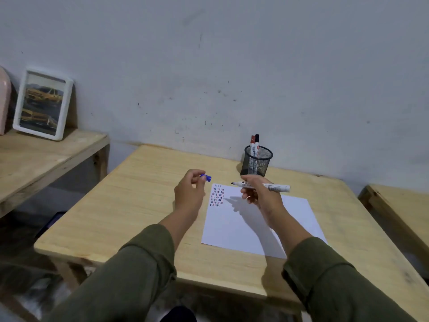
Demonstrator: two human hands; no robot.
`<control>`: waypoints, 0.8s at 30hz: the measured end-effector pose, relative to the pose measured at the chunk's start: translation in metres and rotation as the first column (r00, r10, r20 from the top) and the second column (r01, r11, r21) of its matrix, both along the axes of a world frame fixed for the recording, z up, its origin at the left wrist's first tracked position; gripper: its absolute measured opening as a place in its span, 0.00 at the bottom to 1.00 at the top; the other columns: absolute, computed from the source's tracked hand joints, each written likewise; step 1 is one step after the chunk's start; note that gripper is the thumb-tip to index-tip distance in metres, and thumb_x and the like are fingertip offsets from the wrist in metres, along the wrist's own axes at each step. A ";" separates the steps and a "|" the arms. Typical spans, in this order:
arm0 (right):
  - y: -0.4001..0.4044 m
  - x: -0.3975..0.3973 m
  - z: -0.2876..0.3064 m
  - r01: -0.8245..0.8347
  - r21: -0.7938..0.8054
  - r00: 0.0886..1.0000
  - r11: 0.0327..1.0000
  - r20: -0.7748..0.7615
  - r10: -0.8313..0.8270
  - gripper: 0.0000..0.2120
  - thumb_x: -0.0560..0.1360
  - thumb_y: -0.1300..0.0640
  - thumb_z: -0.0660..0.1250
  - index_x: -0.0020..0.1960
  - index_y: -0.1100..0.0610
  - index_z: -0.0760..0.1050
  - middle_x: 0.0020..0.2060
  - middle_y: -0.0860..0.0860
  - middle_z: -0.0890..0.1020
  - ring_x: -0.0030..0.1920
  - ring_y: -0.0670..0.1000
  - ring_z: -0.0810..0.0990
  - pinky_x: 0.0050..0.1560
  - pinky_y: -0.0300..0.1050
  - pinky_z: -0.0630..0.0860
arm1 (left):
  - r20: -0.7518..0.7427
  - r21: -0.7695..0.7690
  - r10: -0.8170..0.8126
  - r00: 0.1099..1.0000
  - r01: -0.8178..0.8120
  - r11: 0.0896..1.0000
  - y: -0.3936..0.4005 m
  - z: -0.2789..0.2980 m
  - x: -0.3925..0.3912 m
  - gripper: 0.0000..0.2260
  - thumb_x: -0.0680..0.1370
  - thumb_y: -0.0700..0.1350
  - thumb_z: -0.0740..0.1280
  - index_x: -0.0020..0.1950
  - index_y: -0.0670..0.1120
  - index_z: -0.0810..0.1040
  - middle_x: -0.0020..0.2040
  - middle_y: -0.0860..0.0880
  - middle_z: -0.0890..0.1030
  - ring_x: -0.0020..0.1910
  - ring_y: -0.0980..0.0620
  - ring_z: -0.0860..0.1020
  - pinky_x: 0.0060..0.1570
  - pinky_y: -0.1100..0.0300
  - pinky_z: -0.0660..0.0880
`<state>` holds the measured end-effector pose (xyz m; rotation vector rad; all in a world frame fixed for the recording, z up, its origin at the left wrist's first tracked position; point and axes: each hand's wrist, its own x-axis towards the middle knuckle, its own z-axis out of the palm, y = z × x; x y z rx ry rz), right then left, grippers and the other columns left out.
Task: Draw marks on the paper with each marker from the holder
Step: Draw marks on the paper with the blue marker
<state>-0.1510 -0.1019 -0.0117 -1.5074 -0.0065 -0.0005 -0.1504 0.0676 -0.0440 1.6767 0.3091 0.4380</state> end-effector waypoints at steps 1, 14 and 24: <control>-0.002 0.000 0.006 -0.009 0.003 1.000 1.000 0.030 0.009 0.08 0.76 0.64 0.61 0.46 0.57 0.79 0.33 0.57 0.79 0.29 0.49 0.76 0.30 0.38 0.70 | 0.024 0.010 -0.009 1.000 0.009 1.000 -0.004 0.007 0.001 0.07 0.78 0.47 0.62 0.45 0.59 0.77 0.43 0.57 0.79 0.41 0.55 0.78 0.46 0.53 0.77; -0.012 -0.003 0.053 -0.039 0.048 0.983 0.998 0.182 0.029 0.07 0.75 0.66 0.62 0.41 0.57 0.75 0.33 0.57 0.79 0.29 0.50 0.77 0.34 0.42 0.71 | 0.117 -0.040 -0.219 0.969 0.225 0.974 -0.035 0.052 0.017 0.08 0.78 0.45 0.62 0.46 0.56 0.78 0.46 0.49 0.81 0.49 0.50 0.77 0.53 0.56 0.73; -0.017 -0.006 0.063 -0.052 0.029 0.979 0.998 0.201 0.045 0.05 0.75 0.66 0.63 0.41 0.60 0.75 0.32 0.55 0.78 0.30 0.49 0.76 0.33 0.39 0.72 | 0.098 -0.063 -0.316 0.944 0.323 0.944 -0.050 0.066 0.012 0.07 0.78 0.46 0.62 0.49 0.49 0.80 0.46 0.48 0.82 0.46 0.52 0.77 0.46 0.59 0.71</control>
